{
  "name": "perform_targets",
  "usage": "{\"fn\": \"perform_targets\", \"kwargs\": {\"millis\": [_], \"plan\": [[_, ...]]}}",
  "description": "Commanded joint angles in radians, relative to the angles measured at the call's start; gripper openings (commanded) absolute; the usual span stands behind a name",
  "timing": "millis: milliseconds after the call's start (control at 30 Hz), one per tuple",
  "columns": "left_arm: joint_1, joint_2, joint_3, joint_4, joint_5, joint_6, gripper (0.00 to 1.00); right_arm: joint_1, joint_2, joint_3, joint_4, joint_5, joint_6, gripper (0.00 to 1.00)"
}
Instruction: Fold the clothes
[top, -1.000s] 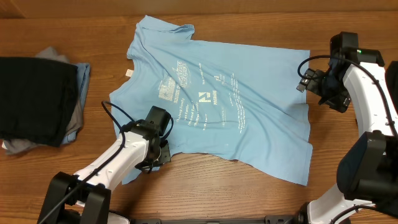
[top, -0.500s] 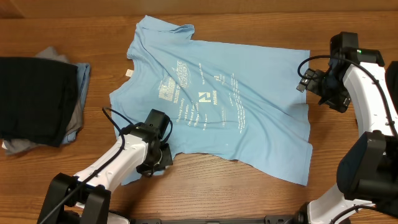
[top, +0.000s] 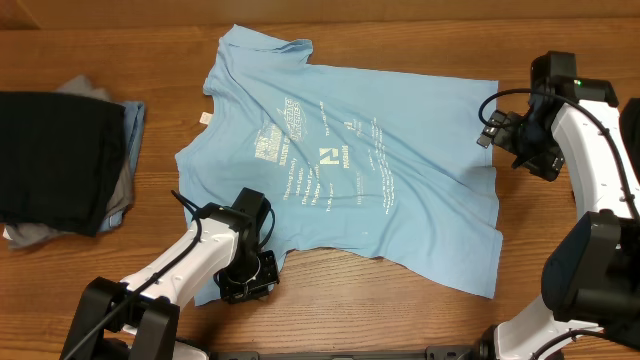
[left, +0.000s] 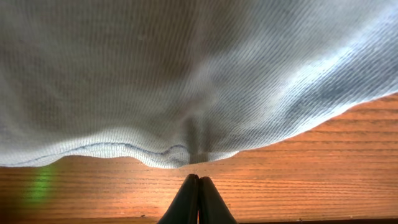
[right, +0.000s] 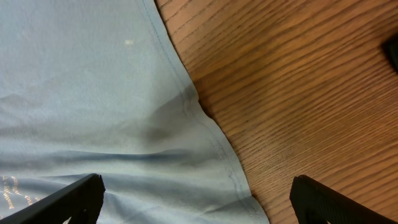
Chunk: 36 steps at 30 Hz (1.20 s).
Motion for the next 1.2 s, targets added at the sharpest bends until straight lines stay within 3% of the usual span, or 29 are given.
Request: {"fn": "perform_targets", "kwargs": {"millis": [0, 200, 400, 900, 1167], "plan": [[-0.021, 0.005, -0.005, -0.005, 0.026, -0.005, 0.04, -0.002, -0.008, 0.017, 0.002, 0.010, 0.000, 1.00], [-0.029, -0.023, 0.074, -0.082, 0.005, 0.025, 0.04, -0.002, -0.008, 0.017, 0.002, 0.010, 0.000, 1.00], [-0.027, -0.076, 0.186, -0.147, -0.216, 0.025, 0.04, -0.002, -0.008, 0.017, 0.002, 0.010, 0.000, 1.00], [-0.027, 0.028, 0.172, 0.073, -0.406, 0.024, 0.04, -0.002, -0.008, 0.017, 0.002, 0.010, 0.000, 1.00], [-0.027, 0.135, 0.150, 0.126, -0.405, 0.025, 0.04, -0.002, -0.008, 0.017, 0.002, 0.010, 0.000, 1.00]]}}
